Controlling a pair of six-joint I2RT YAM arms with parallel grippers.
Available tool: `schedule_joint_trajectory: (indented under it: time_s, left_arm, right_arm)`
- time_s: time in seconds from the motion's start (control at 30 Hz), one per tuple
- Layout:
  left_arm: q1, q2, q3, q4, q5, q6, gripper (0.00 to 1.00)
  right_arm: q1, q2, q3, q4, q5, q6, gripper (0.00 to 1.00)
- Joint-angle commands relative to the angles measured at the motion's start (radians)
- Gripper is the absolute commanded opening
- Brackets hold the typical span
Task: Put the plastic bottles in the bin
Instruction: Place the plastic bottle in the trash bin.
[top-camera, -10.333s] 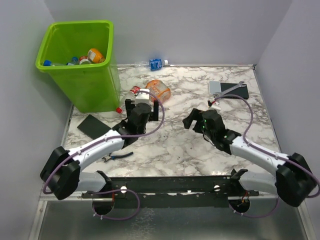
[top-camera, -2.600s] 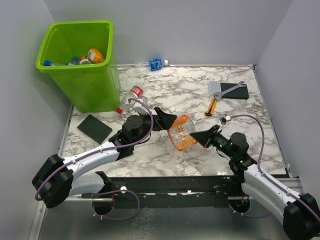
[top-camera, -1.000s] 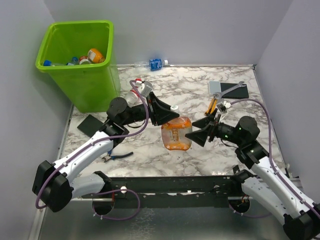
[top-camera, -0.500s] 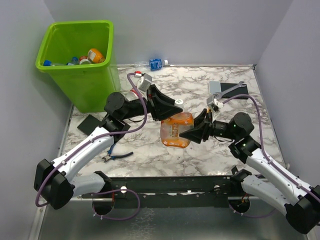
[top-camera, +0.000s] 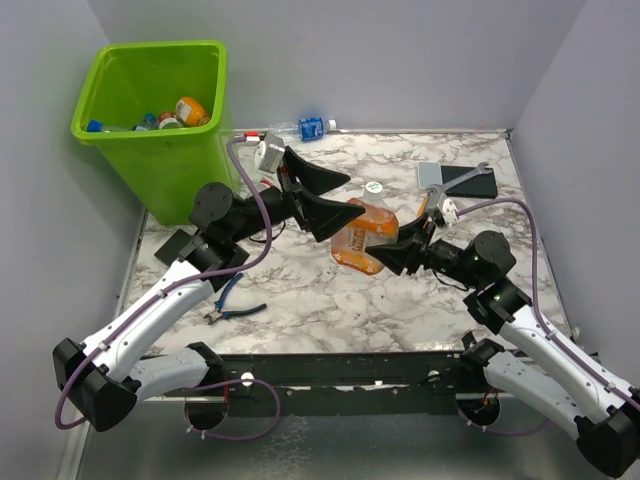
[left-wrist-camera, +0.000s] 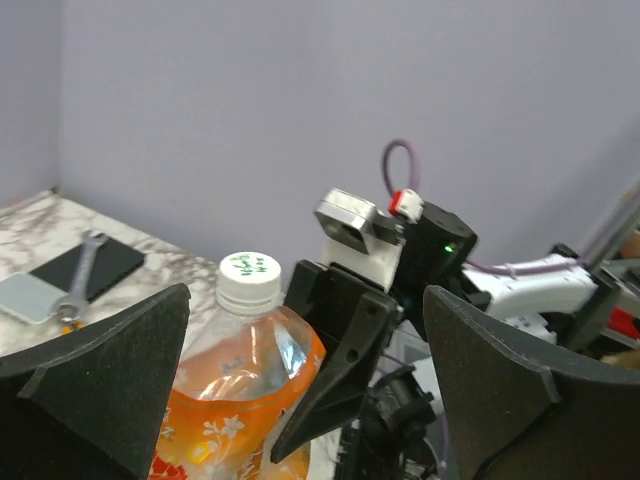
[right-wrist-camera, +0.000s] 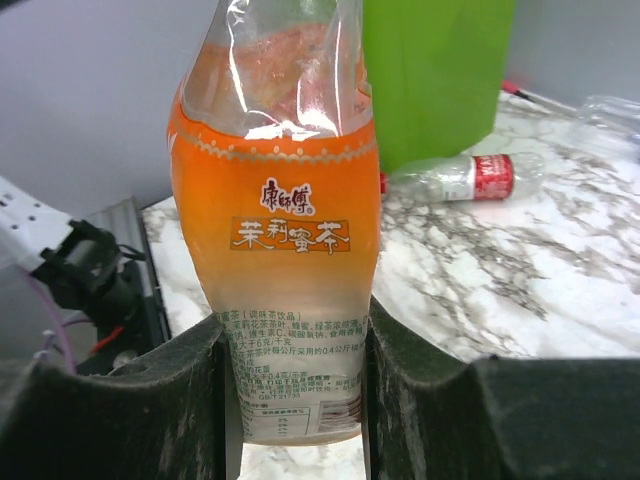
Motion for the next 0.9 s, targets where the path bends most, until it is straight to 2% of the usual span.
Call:
schedule_joint_trajectory:
  time_s: [0.0,0.1,0.33,0.67,0.87]
  left_arm:
    - [0.000,0.010,0.107,-0.248,-0.212,0.139,0.99]
    - [-0.003,0.059,0.185,-0.364,-0.225,0.184,0.99]
    - [-0.052,0.144,0.284,-0.460,-0.307,0.245,0.97]
    - [-0.160,0.217,0.372,-0.521,-0.532,0.336,0.88]
    - [-0.250,0.253,0.392,-0.538,-0.770,0.379,0.80]
  right_arm:
    - [0.023,-0.006,0.040,-0.051,0.143,-0.100,0.20]
    - [0.037,-0.003,0.054,-0.068,0.189,-0.126,0.20]
    - [0.067,0.016,0.086,-0.104,0.313,-0.185,0.19]
    - [0.091,0.052,0.095,-0.117,0.365,-0.193,0.18]
    - [0.094,0.071,0.098,-0.113,0.404,-0.183,0.18]
